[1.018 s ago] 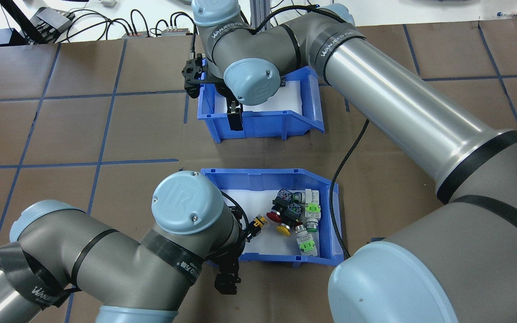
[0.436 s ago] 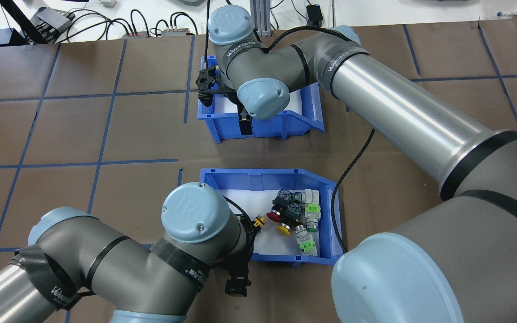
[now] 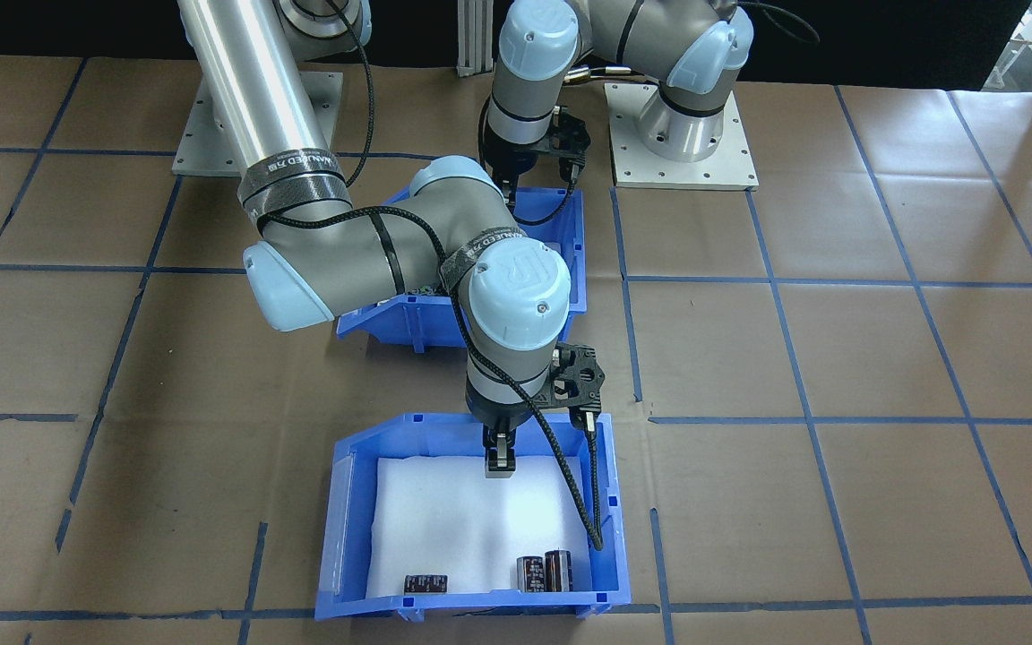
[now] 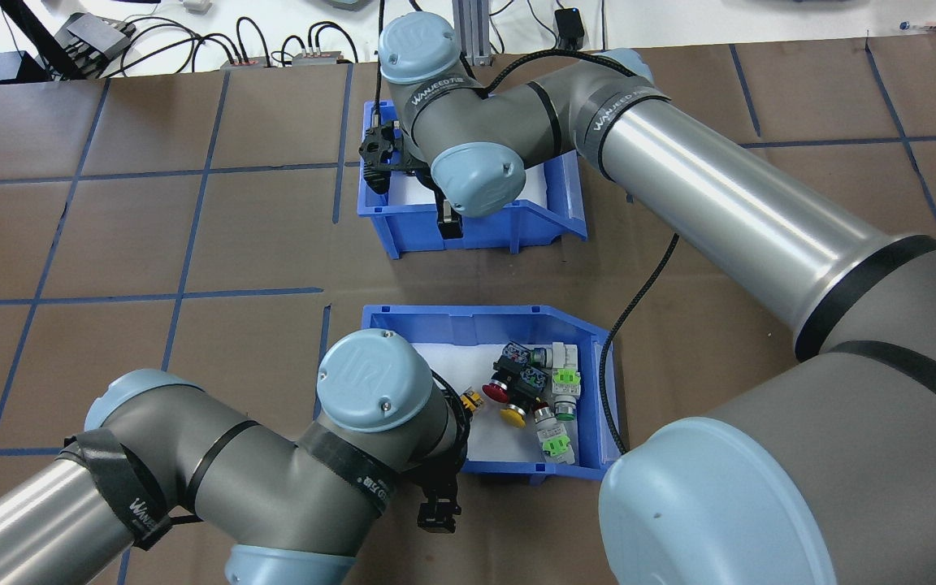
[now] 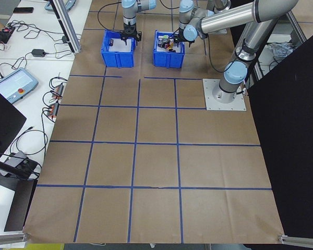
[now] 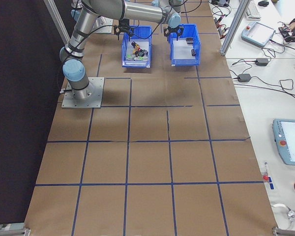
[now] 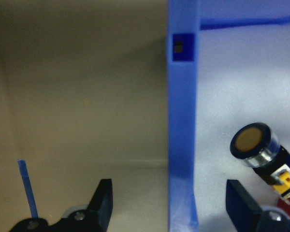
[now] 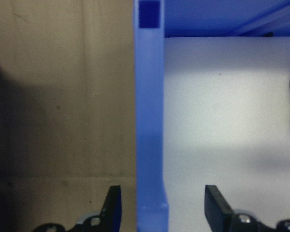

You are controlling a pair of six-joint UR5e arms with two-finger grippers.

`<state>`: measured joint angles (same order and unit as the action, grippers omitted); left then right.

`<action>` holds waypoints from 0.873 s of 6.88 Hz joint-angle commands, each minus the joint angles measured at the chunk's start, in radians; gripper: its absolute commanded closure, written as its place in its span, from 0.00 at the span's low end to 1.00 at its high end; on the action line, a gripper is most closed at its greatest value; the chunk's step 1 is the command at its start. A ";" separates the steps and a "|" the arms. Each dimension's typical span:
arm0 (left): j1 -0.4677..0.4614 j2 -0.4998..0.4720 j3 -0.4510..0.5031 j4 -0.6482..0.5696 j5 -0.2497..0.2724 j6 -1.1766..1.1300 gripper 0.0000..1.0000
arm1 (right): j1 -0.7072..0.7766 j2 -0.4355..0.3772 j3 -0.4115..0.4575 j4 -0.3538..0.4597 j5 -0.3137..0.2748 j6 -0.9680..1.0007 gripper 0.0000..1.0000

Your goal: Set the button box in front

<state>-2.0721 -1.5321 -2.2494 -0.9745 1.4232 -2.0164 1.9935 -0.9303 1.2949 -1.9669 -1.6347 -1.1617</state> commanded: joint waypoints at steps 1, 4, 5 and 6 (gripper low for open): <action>-0.002 -0.026 0.001 0.036 -0.004 -0.002 0.31 | -0.002 -0.002 -0.006 0.000 -0.027 -0.009 0.98; -0.005 -0.026 -0.002 0.069 -0.012 -0.002 1.00 | -0.066 -0.042 -0.006 -0.001 -0.030 -0.094 0.99; -0.006 0.002 0.002 0.083 -0.006 0.008 1.00 | -0.118 -0.065 0.000 -0.001 -0.028 -0.116 0.99; -0.003 0.035 0.011 0.082 0.008 0.014 1.00 | -0.171 -0.091 0.000 0.011 -0.021 -0.119 0.99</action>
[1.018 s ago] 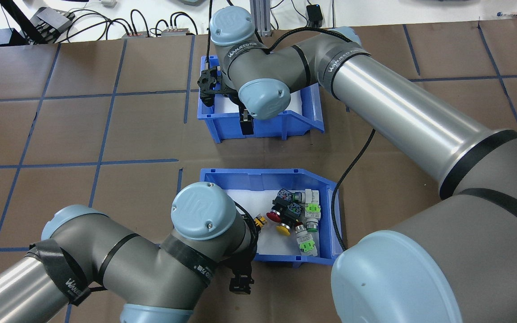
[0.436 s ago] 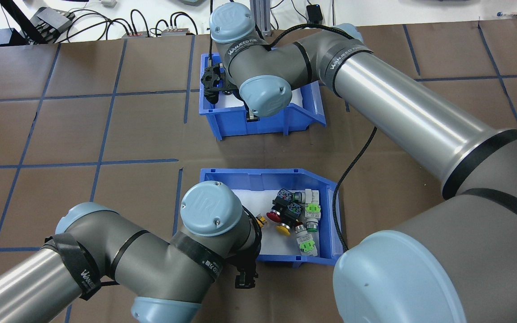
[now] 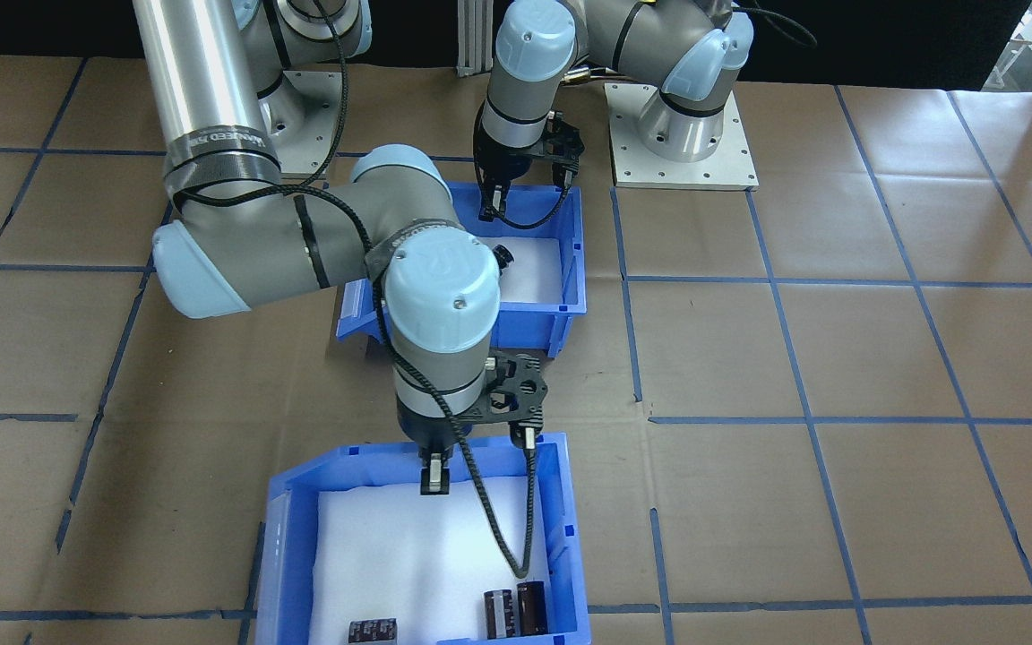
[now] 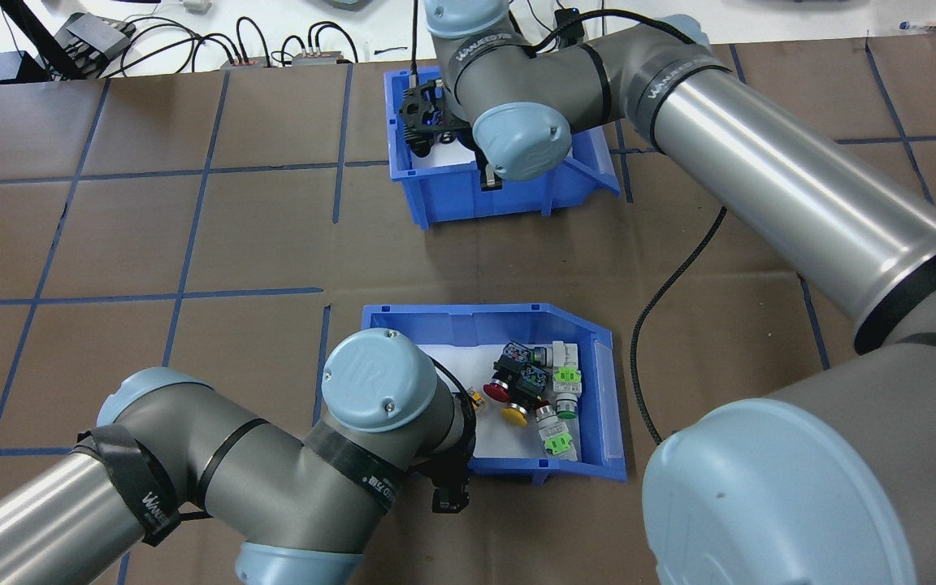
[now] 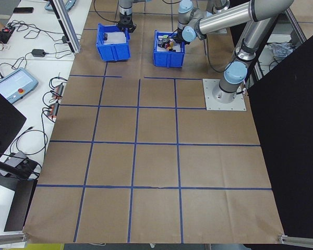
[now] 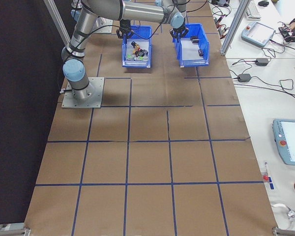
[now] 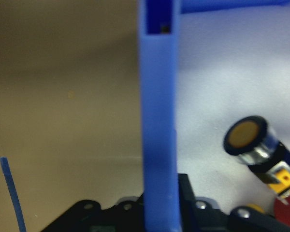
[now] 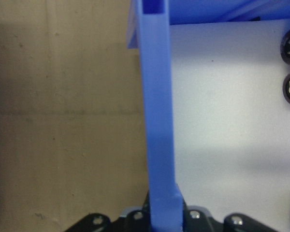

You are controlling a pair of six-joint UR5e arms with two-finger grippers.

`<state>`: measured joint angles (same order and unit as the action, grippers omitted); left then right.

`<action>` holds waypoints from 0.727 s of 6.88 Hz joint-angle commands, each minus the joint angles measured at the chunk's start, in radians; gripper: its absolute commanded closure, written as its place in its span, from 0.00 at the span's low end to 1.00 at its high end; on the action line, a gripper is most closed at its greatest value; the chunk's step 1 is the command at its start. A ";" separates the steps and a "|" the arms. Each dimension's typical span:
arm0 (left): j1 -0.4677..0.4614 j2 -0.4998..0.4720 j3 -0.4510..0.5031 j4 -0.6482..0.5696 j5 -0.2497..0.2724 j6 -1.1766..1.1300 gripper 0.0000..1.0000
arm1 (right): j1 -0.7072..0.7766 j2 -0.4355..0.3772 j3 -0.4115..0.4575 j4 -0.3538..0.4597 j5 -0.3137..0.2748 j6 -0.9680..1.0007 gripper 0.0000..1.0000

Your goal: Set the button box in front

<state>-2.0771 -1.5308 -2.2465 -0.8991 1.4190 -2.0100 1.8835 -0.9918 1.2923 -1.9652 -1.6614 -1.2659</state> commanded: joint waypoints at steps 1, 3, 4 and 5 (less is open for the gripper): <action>0.029 0.082 0.010 -0.012 0.093 0.078 1.00 | -0.113 -0.059 0.011 0.044 0.009 -0.048 0.99; 0.179 0.147 0.033 -0.085 0.089 0.137 1.00 | -0.235 -0.137 0.031 0.127 0.005 -0.137 0.99; 0.284 0.149 0.063 -0.116 0.086 0.254 1.00 | -0.307 -0.180 0.068 0.134 0.000 -0.189 0.99; 0.360 0.117 0.103 -0.127 0.087 0.296 1.00 | -0.366 -0.232 0.120 0.132 0.002 -0.243 0.99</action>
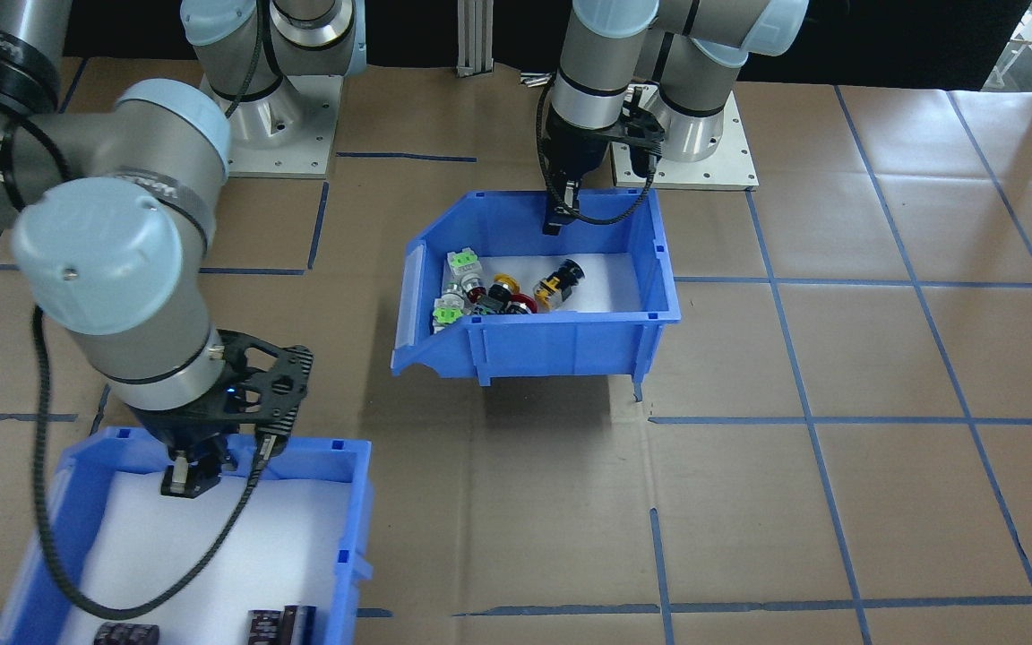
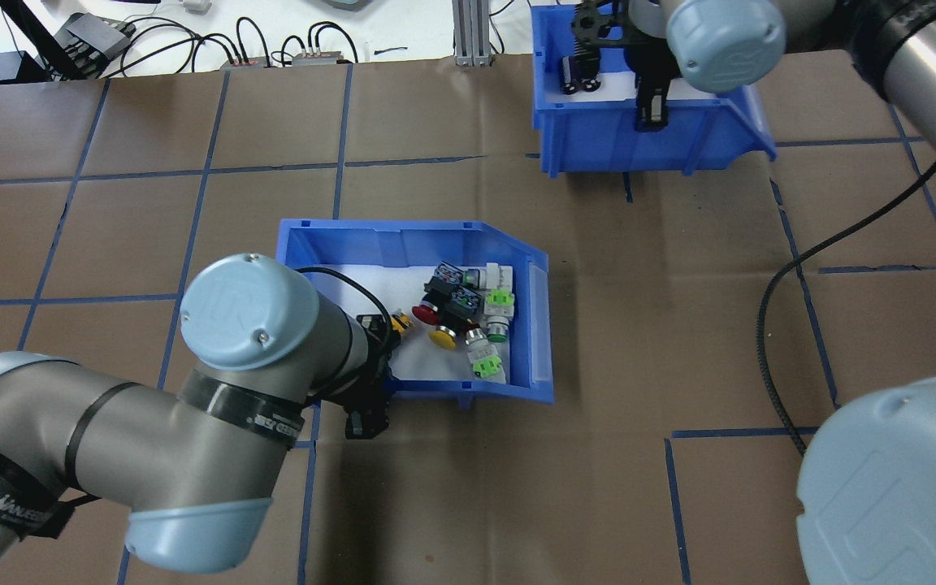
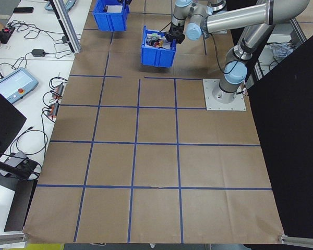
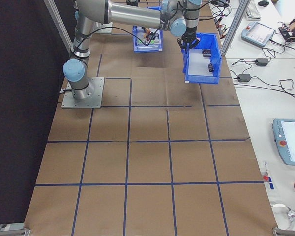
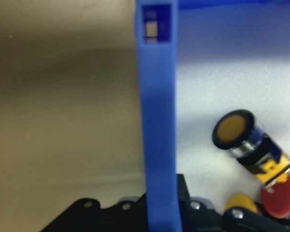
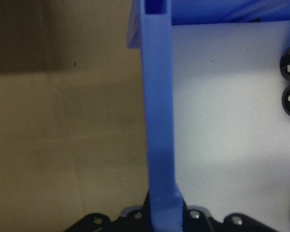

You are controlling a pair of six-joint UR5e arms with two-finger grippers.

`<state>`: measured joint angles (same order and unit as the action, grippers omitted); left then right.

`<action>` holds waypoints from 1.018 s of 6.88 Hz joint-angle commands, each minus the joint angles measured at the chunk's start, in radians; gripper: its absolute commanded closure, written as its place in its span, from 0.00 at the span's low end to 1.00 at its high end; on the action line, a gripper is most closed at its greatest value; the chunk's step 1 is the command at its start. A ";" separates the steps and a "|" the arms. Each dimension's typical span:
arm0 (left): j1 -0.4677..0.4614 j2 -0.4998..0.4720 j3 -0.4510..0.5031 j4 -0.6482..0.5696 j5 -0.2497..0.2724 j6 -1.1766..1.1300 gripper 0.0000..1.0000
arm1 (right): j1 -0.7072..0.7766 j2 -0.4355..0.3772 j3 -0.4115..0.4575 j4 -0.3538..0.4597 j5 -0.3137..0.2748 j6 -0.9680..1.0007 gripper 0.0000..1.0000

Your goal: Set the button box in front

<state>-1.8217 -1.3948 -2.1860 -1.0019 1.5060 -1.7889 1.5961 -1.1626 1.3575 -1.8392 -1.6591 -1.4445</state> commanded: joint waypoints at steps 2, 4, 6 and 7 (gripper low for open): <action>0.119 -0.152 0.177 -0.024 0.006 0.111 1.00 | -0.218 -0.168 0.177 -0.009 0.002 -0.182 0.99; 0.116 -0.387 0.433 -0.040 0.011 0.108 1.00 | -0.313 -0.268 0.283 -0.011 0.013 -0.294 0.99; 0.090 -0.543 0.553 -0.025 -0.042 0.077 1.00 | -0.366 -0.412 0.438 -0.017 0.016 -0.444 0.99; 0.087 -0.585 0.599 -0.023 -0.097 0.068 1.00 | -0.405 -0.474 0.493 -0.020 0.016 -0.540 0.99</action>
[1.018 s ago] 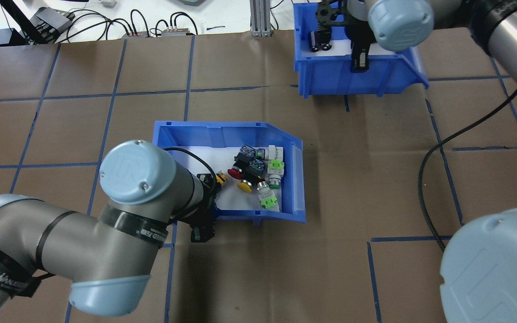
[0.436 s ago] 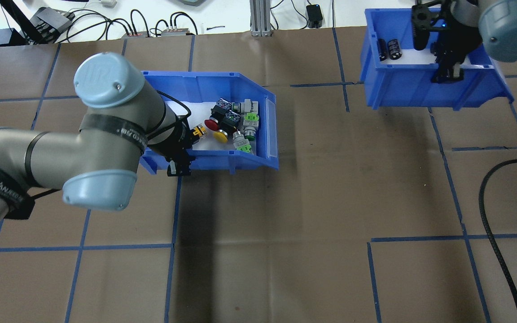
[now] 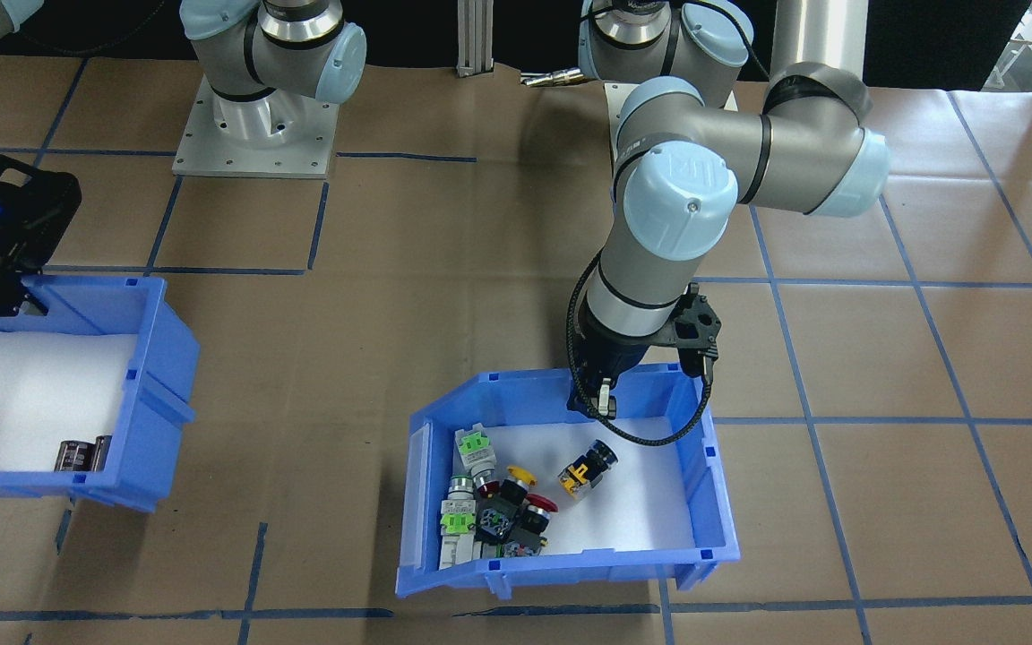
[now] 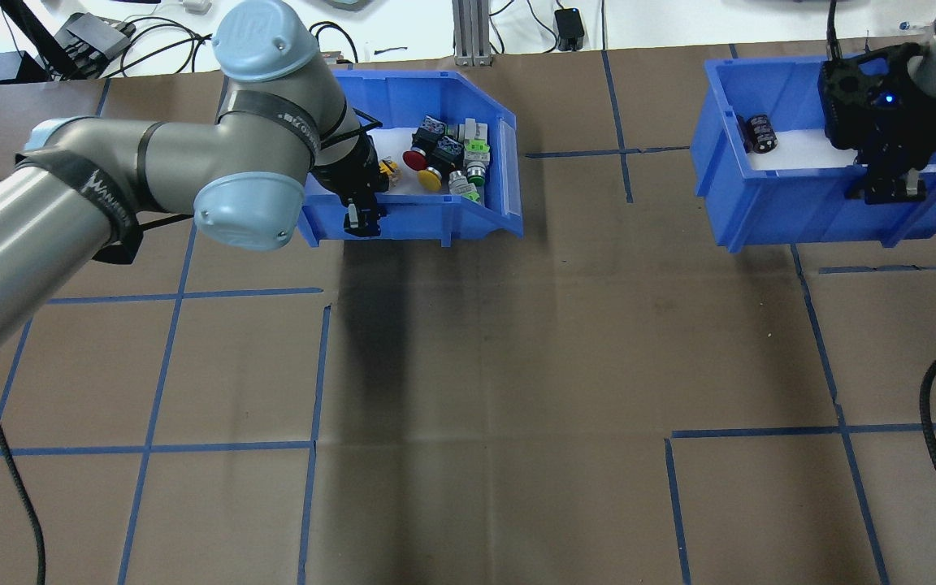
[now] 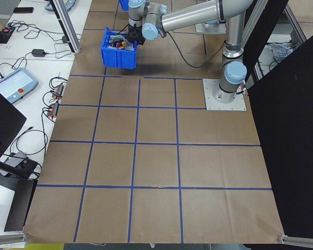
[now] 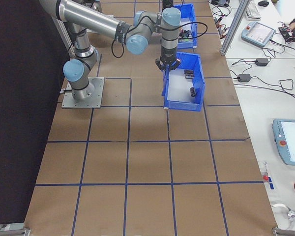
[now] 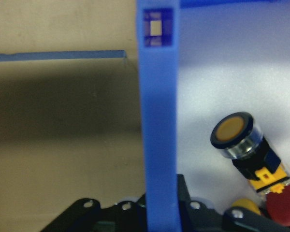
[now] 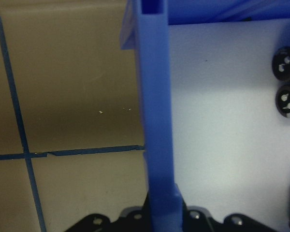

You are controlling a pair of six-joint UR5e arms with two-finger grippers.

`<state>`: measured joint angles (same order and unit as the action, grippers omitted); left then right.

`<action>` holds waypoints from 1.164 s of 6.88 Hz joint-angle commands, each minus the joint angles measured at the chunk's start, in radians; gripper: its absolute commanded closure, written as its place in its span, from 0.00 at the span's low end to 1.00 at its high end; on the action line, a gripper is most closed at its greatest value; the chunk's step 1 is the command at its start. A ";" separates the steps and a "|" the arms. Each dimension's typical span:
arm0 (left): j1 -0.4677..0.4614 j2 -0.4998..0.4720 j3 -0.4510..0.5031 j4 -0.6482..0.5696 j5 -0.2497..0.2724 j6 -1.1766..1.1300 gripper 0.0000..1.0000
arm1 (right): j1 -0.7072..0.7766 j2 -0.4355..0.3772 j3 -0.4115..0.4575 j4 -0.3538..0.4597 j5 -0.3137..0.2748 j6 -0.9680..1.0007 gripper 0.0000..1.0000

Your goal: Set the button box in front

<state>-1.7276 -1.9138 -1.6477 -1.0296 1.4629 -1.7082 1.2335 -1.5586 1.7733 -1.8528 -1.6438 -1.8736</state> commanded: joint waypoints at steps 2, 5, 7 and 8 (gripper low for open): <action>-0.058 -0.172 0.187 0.006 -0.059 -0.086 0.96 | -0.113 -0.185 0.167 0.003 0.013 -0.206 0.99; -0.090 -0.220 0.267 -0.047 -0.047 -0.088 0.61 | -0.118 -0.196 0.175 0.006 0.041 -0.196 0.99; -0.075 -0.211 0.276 -0.056 -0.065 -0.093 0.01 | -0.117 -0.198 0.175 0.006 0.042 -0.179 0.99; -0.075 -0.171 0.273 -0.096 -0.087 -0.077 0.02 | -0.117 -0.199 0.176 0.009 0.042 -0.155 0.99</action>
<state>-1.8068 -2.1161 -1.3757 -1.0927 1.3965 -1.7966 1.1165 -1.7562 1.9485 -1.8462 -1.6023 -2.0515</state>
